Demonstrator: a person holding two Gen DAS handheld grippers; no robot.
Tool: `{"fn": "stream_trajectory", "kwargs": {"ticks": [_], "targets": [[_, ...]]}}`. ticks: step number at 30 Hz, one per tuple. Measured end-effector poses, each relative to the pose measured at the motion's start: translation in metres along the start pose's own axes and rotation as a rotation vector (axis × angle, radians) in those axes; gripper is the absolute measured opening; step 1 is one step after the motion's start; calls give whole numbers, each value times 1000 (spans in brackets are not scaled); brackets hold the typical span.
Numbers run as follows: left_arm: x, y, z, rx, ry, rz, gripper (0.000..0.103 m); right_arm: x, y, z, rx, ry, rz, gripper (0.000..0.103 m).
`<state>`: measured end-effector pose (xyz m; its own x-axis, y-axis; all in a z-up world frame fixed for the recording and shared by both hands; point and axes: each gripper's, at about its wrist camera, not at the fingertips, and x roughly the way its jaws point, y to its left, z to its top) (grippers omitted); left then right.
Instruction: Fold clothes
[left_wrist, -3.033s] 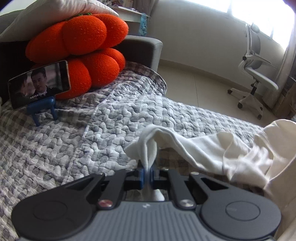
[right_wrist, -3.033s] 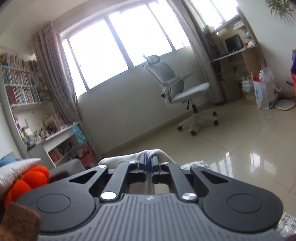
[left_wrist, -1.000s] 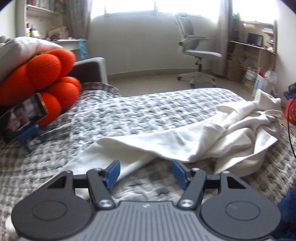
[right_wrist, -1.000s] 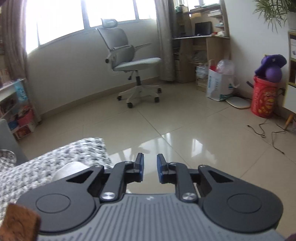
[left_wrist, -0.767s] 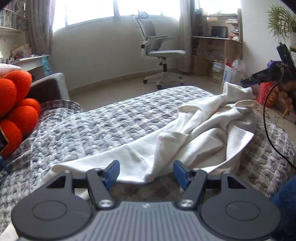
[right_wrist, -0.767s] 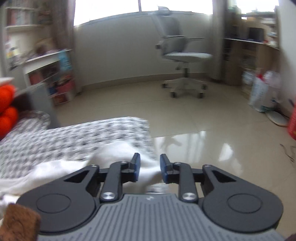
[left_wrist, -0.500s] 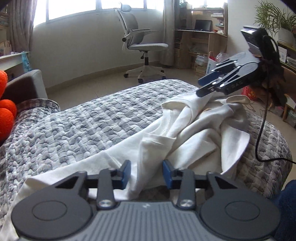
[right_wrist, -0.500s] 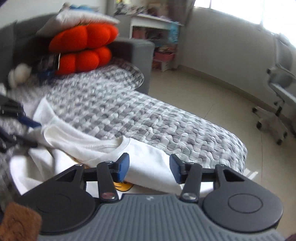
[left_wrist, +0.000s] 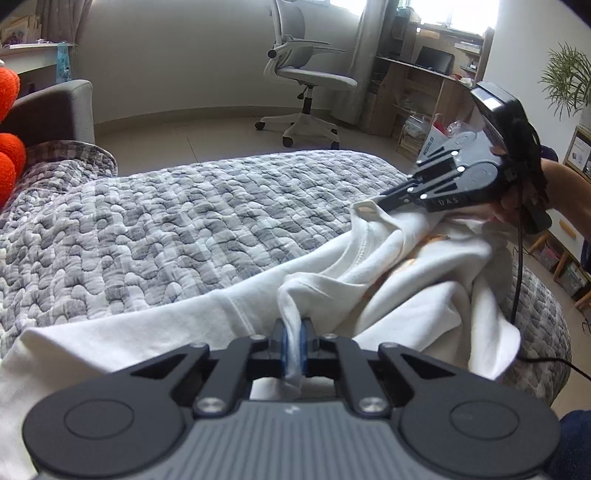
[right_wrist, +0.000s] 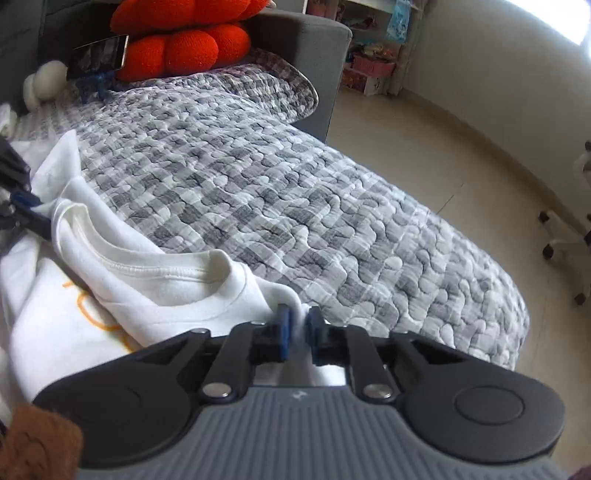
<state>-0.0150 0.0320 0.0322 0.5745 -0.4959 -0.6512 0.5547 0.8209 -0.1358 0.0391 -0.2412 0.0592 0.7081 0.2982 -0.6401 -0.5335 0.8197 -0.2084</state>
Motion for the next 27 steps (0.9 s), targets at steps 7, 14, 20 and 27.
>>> {"fn": "stream_trajectory", "kwargs": {"ticks": [7, 14, 20, 27], "targets": [[-49, -10, 12, 2, -164, 140, 6, -58, 32, -6, -68, -246, -202, 5], [-109, -44, 32, 64, -337, 378, 5, -124, 90, -6, -234, -476, -497, 5], [-191, -65, 38, 55, -537, 512, 5, -172, 130, 3, -331, -625, -639, 4], [-300, -103, 5, 57, -793, 616, 5, -228, 181, 26, -353, -748, -701, 4]]}}
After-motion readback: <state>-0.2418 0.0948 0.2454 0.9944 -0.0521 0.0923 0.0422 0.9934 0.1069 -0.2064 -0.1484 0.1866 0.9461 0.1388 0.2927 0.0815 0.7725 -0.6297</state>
